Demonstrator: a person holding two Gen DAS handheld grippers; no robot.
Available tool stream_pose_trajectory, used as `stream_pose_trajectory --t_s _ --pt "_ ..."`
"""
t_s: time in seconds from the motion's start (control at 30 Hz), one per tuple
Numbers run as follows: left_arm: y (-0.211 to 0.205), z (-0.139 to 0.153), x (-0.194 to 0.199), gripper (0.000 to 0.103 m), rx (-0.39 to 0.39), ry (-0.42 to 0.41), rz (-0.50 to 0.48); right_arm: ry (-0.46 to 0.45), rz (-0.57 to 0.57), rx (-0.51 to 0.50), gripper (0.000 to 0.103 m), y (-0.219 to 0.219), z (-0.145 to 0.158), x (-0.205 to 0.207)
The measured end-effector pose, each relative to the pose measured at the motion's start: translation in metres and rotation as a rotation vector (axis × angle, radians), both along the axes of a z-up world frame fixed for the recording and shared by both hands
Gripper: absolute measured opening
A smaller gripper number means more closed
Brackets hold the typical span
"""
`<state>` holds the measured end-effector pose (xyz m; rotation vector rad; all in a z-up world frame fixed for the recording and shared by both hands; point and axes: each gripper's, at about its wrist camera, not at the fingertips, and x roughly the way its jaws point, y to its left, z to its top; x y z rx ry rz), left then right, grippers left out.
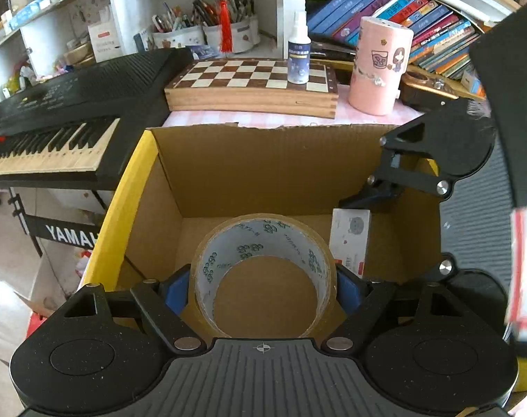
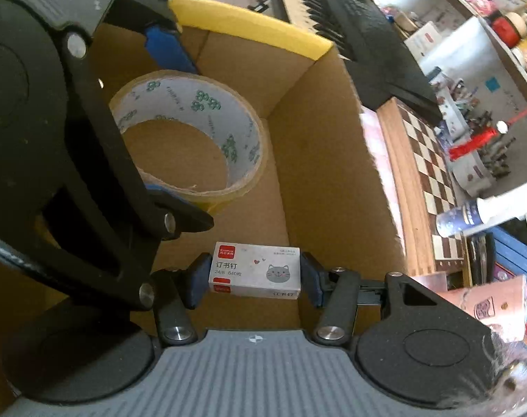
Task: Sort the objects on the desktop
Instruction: 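Lower tape roll into yellow box and open left gripper while right gripper drops staple box in, then withdraw both open grippers from the yellow box back over the desk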
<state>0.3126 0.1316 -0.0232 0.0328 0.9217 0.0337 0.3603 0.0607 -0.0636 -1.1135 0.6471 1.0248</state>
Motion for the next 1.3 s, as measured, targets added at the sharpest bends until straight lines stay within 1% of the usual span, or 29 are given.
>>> stream_pose_trajectory --t_s 0.07,0.13,0.17,0.27,0.4,0.43,0.47,0.5,0.57,0.73,0.87,0.93,1.13,1.2,1.3 --pt "0.001 0.0 0.0 0.084 0.0 0.001 0.006 0.002 0.022 -0.022 0.052 0.004 -0.003 -0.001" --pt "0.003 -0.001 0.0 0.084 -0.017 0.007 0.007 0.046 0.021 -0.036 0.052 0.01 -0.006 0.004" --pt "0.005 0.0 -0.001 0.084 -0.028 0.006 0.005 0.05 0.026 -0.038 0.052 0.011 -0.006 0.004" --pt "0.006 0.0 -0.001 0.084 -0.041 0.001 -0.008 0.054 0.025 -0.038 0.052 0.011 -0.006 0.003" --pt "0.007 0.002 -0.005 0.084 -0.045 -0.03 -0.019 0.044 0.018 -0.031 0.052 0.011 -0.006 0.003" --pt "0.007 0.002 -0.007 0.084 -0.043 -0.038 -0.021 0.04 0.013 -0.028 0.054 0.011 -0.006 0.002" --pt "0.007 0.002 -0.008 0.084 -0.042 -0.048 -0.021 0.037 0.006 -0.02 0.059 0.009 -0.004 0.004" --pt "0.008 0.003 -0.01 0.085 -0.043 -0.058 -0.017 0.026 -0.012 -0.009 0.066 0.009 -0.003 0.004" --pt "0.009 0.008 -0.015 0.085 -0.043 -0.093 -0.012 -0.008 -0.053 0.015 0.068 0.006 0.001 0.001" --pt "0.009 0.034 -0.045 0.086 -0.008 -0.269 -0.007 -0.05 -0.134 0.086 0.069 -0.003 0.021 -0.011" --pt "0.016 0.056 -0.077 0.088 -0.012 -0.396 0.049 -0.115 -0.228 0.155 0.069 -0.013 0.045 -0.022" --pt "0.022 0.063 -0.091 0.088 -0.03 -0.438 0.073 -0.154 -0.295 0.209 0.069 -0.023 0.06 -0.031" --pt "0.033 0.082 -0.129 0.088 -0.047 -0.494 0.094 -0.205 -0.438 0.413 0.069 -0.05 0.11 -0.071" --pt "0.033 0.088 -0.143 0.088 -0.054 -0.516 0.094 -0.224 -0.473 0.471 0.069 -0.059 0.122 -0.085" --pt "0.033 0.095 -0.165 0.088 -0.06 -0.553 0.094 -0.241 -0.531 0.552 0.068 -0.068 0.13 -0.105"
